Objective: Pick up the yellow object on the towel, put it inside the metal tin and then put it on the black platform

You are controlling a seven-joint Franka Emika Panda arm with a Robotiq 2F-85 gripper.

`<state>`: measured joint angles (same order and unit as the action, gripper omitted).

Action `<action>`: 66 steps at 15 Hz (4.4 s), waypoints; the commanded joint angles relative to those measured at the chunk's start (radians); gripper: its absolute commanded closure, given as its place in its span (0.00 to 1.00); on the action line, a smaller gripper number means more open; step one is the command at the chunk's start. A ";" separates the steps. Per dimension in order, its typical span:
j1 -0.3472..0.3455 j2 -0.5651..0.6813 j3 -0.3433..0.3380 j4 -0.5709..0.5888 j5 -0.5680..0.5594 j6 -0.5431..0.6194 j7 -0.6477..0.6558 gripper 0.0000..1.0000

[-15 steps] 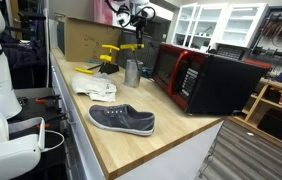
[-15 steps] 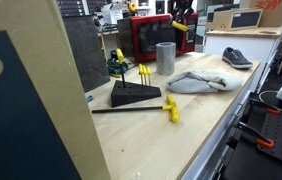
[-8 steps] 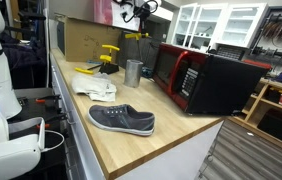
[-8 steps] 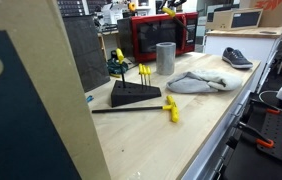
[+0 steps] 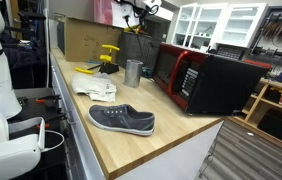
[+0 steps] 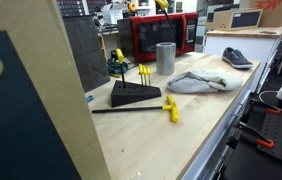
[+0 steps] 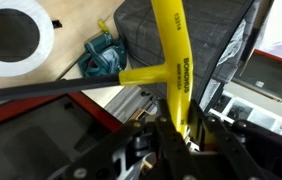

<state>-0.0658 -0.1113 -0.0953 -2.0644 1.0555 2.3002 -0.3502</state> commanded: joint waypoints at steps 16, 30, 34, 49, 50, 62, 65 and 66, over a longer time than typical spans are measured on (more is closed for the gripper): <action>-0.049 -0.002 -0.035 -0.060 0.179 0.014 -0.149 0.94; 0.004 0.059 0.012 0.021 0.471 -0.032 -0.238 0.94; -0.002 0.067 0.010 0.000 0.486 -0.080 -0.215 0.94; -0.040 0.075 -0.014 -0.038 0.415 -0.199 -0.090 0.94; -0.041 0.072 -0.014 -0.042 0.399 -0.193 -0.073 0.94; -0.054 0.111 -0.020 -0.132 0.361 -0.049 -0.141 0.94; -0.052 0.105 -0.019 -0.156 0.371 0.002 -0.154 0.94; -0.051 0.103 -0.018 -0.164 0.378 0.021 -0.160 0.94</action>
<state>-0.1133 0.0236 -0.1056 -2.1729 1.4254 2.2498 -0.4859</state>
